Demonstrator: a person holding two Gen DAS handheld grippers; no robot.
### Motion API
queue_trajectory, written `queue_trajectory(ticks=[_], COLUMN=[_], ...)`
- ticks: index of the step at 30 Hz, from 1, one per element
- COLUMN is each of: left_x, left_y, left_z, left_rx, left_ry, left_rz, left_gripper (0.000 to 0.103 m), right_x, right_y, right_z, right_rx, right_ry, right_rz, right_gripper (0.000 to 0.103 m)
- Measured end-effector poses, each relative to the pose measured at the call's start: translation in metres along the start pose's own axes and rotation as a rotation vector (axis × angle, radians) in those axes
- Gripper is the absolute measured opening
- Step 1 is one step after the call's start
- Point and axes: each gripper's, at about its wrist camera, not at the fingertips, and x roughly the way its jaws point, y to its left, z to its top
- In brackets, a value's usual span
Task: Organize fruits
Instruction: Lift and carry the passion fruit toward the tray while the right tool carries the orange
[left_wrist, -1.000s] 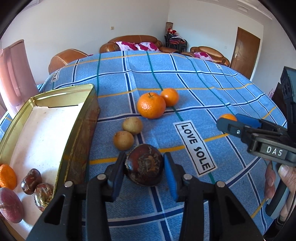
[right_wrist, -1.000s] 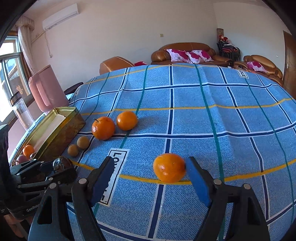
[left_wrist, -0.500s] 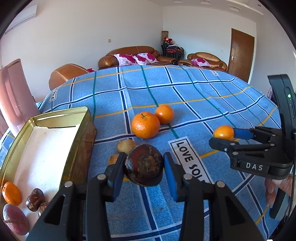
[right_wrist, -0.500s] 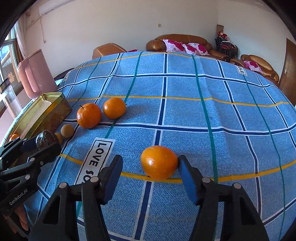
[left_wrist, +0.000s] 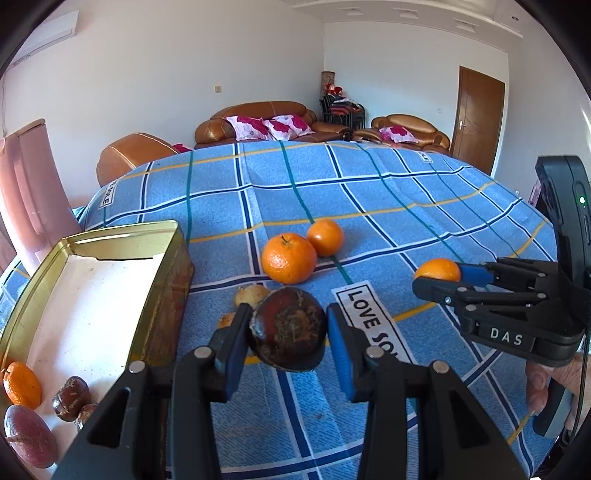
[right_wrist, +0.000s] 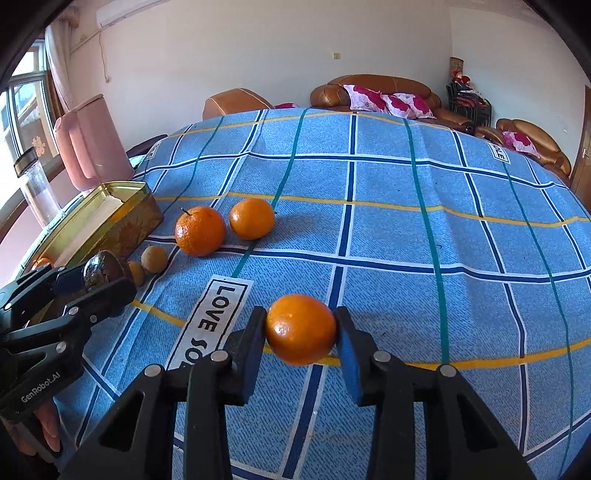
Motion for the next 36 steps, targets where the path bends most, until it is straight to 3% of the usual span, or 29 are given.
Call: queue_trajectory(ticks=[36], left_x=[-0.039], left_y=[0.0], left_z=[-0.004], left_rx=[-0.002], left_ry=[-0.208], left_rz=[0.024], left_gripper=[0.042], right_x=[-0.044], right_y=[0.031], right_z=[-0.008], right_rx=[-0.164], right_ry=[-0.266], right_rz=[0.059], right_gripper=[0.039])
